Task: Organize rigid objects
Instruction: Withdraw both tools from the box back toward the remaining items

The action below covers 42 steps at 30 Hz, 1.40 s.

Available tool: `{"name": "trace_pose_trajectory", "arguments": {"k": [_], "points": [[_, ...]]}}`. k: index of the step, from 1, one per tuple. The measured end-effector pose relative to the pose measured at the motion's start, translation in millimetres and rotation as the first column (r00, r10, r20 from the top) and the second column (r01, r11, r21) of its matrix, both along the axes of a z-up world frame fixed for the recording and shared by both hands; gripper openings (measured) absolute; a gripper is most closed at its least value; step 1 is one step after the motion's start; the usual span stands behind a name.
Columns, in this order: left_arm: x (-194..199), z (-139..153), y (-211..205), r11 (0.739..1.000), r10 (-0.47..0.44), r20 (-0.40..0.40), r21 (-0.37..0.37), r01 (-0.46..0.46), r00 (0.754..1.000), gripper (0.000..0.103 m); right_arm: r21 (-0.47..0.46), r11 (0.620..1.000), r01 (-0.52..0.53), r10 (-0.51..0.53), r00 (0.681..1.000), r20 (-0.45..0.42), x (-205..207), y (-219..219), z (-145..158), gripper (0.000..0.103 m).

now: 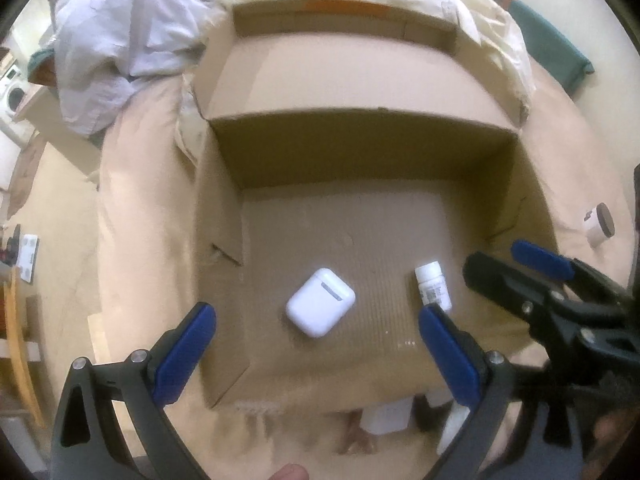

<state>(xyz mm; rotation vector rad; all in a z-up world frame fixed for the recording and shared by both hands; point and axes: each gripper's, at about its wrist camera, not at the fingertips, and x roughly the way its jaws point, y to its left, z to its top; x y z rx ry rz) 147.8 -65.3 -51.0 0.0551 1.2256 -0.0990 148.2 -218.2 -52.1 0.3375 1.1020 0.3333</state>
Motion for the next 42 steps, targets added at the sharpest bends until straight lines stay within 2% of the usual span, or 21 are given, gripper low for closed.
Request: {"name": "trace_pose_trajectory", "arguments": {"k": [10,20,26,28,30,33,36,40,42], "points": [[-38.3,26.7,28.7,0.999,0.03,0.018,-0.016,-0.03,0.999,0.101,-0.022,1.0,0.003,-0.003,1.0,-0.007,-30.4,-5.3,29.7,0.1],[-73.7,30.1,37.8,0.999,0.028,0.023,-0.036,-0.027,0.999,0.101,-0.024,1.0,0.0,-0.001,1.0,-0.02,-73.1,-9.1,37.2,0.1],[-83.7,9.9,48.7,0.996,0.066,0.008,-0.068,-0.066,0.998,0.101,-0.025,1.0,0.007,-0.009,0.999,-0.049,-91.8,-16.4,23.5,0.1],[-83.3,2.1,56.6,0.994,0.095,0.0,-0.054,-0.095,0.995,0.101,-0.023,1.0,0.011,-0.012,0.998,-0.062,-95.8,-19.6,13.3,0.1],[-81.4,-2.7,65.3,0.989,0.134,-0.018,-0.058,-0.134,0.991,0.101,-0.002,1.0,0.022,-0.022,0.996,-0.084,-98.4,-25.1,-0.8,0.1],[-79.3,-8.0,75.2,0.98,0.172,-0.039,-0.093,-0.175,0.984,0.101,0.043,0.997,0.071,-0.063,0.985,-0.163,-96.2,-36.2,-22.0,0.1],[-76.6,-13.8,76.4,0.976,0.189,-0.06,-0.097,-0.195,0.98,0.101,0.074,0.993,0.095,-0.081,0.982,-0.17,-92.1,-40.6,-26.4,0.1],[-74.9,-21.3,59.8,0.985,0.149,-0.071,-0.082,-0.155,0.986,0.101,0.074,0.992,0.106,-0.089,0.974,-0.209,-89.5,-38.7,-37.6,0.1],[-75.8,-29.9,38.5,0.996,0.074,-0.076,-0.041,-0.077,0.994,0.101,0.047,0.993,0.105,-0.093,0.972,-0.218,-89.1,-37.7,-40.4,0.1]]}}
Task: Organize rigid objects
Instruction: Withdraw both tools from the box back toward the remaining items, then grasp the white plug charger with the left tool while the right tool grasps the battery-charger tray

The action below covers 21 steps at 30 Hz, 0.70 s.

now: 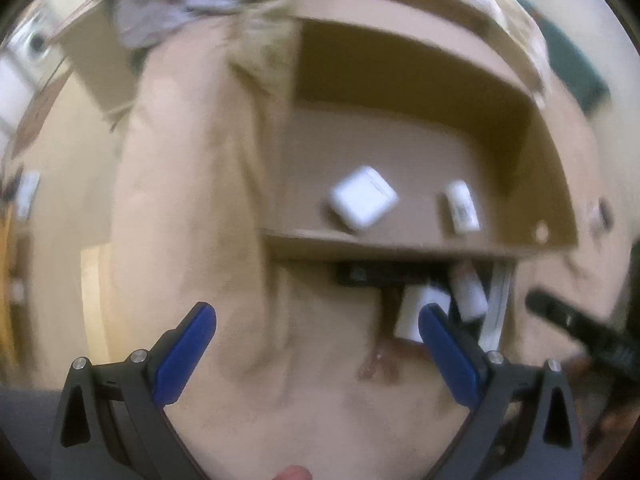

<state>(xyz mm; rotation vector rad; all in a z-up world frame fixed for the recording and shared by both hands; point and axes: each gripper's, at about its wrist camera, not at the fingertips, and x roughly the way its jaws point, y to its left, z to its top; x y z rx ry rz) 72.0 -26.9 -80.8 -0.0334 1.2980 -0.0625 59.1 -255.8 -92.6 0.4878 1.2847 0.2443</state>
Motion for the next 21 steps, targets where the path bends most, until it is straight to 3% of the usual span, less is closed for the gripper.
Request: {"name": "trace_pose_trajectory", "arguments": {"k": [2,9,10,11,18,19,20,21], "points": [[-2.0,-13.2,-26.8,0.995,-0.098,-0.032,0.024,0.099,0.995,0.101,-0.018,1.0,0.004,-0.004,1.0,-0.004,1.5,-1.6,-0.5,0.1],[-3.4,-39.1,-86.0,0.955,-0.282,-0.058,0.079,0.286,0.958,0.096,0.024,0.998,0.051,-0.051,0.999,-0.008,-2.9,-18.6,1.2,0.1],[-4.6,-43.7,-92.2,0.946,-0.304,-0.064,0.095,0.309,0.95,0.091,0.032,0.998,0.058,-0.058,0.998,-0.006,-3.6,-21.0,1.8,0.1],[-5.4,-46.7,-94.9,0.943,-0.312,-0.067,0.102,0.318,0.948,0.083,0.039,0.997,0.062,-0.061,0.998,-0.006,-3.7,-22.4,2.5,0.1],[1.3,-53.4,-97.0,0.94,-0.328,-0.069,0.072,0.332,0.942,0.076,0.05,0.997,0.066,-0.066,0.998,0.004,-4.8,-23.7,6.0,0.1],[2.6,-54.7,-95.8,0.944,-0.318,-0.077,0.065,0.323,0.945,0.071,0.044,0.997,0.063,-0.064,0.998,0.001,-4.7,-23.7,5.6,0.1],[4.1,-57.6,-95.0,0.944,-0.312,-0.09,0.081,0.319,0.946,0.056,0.042,0.997,0.063,-0.062,0.998,-0.014,-4.6,-23.9,2.9,0.1],[5.3,-61.9,-93.6,0.944,-0.311,-0.11,0.083,0.32,0.944,0.052,0.05,0.997,0.066,-0.064,0.997,-0.036,-4.8,-24.4,-1.5,0.1]]}}
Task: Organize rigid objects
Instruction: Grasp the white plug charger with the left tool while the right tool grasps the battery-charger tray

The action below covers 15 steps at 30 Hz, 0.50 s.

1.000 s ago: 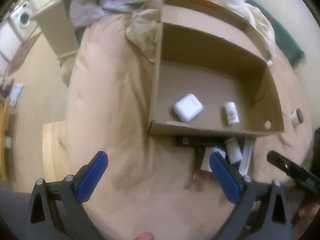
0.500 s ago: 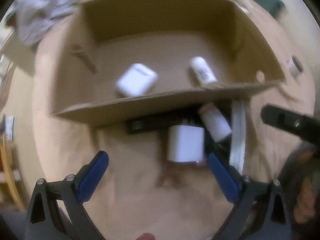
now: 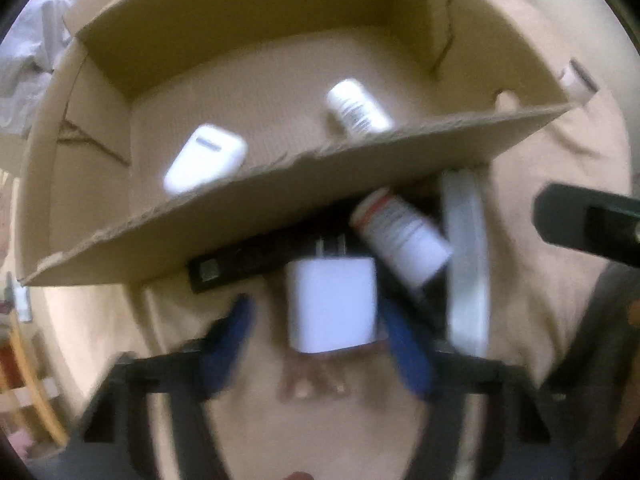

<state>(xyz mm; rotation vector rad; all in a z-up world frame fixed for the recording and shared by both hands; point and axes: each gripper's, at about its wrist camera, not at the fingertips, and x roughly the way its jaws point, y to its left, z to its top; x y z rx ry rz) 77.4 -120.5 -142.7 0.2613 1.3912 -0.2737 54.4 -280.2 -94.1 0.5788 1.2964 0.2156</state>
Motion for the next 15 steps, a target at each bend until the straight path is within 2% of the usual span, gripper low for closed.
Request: {"name": "trace_pose_trajectory", "arguments": {"k": [4,6,12,15], "points": [[4.8,-2.7,3.6,1.0,0.008,-0.019,-0.03,-0.008,1.0,0.04,0.055,0.998,0.002,0.006,0.991,-0.131,1.0,2.8,-26.8,0.098],[5.7,-0.9,4.5,0.999,0.011,-0.015,-0.039,-0.011,1.0,0.04,0.1,0.995,-0.018,0.034,0.986,-0.161,3.9,8.4,-35.5,0.074],[11.3,-2.5,22.4,0.992,0.084,-0.055,-0.085,-0.088,0.995,0.04,0.116,0.993,-0.025,0.053,0.969,-0.242,4.2,21.6,-61.3,0.07],[12.6,-2.6,27.0,0.99,0.105,-0.057,-0.093,-0.11,0.993,0.04,0.098,0.995,-0.036,0.059,0.968,-0.245,5.0,27.7,-67.8,0.07]]}}
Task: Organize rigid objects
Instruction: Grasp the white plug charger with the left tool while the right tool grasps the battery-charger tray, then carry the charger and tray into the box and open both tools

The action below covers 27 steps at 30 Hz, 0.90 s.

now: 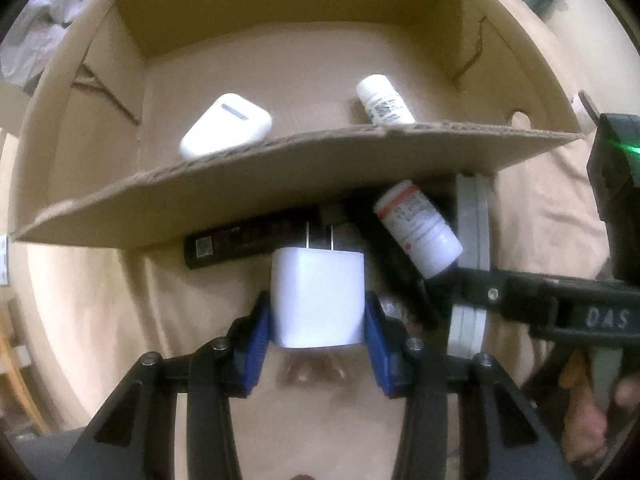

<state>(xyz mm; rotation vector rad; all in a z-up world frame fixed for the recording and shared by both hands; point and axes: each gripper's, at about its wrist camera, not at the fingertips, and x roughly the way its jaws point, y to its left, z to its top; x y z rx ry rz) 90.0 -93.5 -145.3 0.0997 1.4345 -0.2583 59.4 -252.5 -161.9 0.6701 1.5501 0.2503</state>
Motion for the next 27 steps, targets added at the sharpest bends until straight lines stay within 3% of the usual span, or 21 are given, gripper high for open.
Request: {"name": "trace_pose_trajectory", "arguments": {"k": [1,2,13,15,19,27], "points": [[-0.1,0.2,2.1,1.0,0.009,-0.001,-0.003,-0.009,1.0,0.04,-0.001,1.0,0.002,-0.002,1.0,0.007,0.4,0.6,-0.1,0.068],[-3.0,0.5,4.6,1.0,0.015,-0.003,-0.009,-0.015,1.0,0.04,-0.006,1.0,0.002,-0.002,1.0,0.016,-0.1,2.0,0.7,0.05],[-18.8,10.8,39.4,0.998,0.06,0.023,-0.015,-0.059,0.998,0.04,-0.132,0.989,-0.063,0.075,0.993,0.094,-13.6,14.4,20.5,0.049],[-25.9,15.3,30.5,0.998,0.059,0.032,-0.011,-0.059,0.998,0.04,-0.148,0.986,-0.074,0.09,0.991,0.102,-17.6,20.0,25.4,0.049],[-37.3,36.7,35.1,0.998,0.064,0.083,-0.006,-0.064,0.994,0.04,-0.176,0.98,-0.089,0.111,0.987,0.118,-19.5,18.6,35.9,0.049],[-50.6,78.8,46.3,0.993,0.122,0.135,-0.026,-0.119,0.983,0.04,-0.146,0.984,-0.104,0.129,0.975,0.178,-35.6,23.6,67.2,0.049]]}}
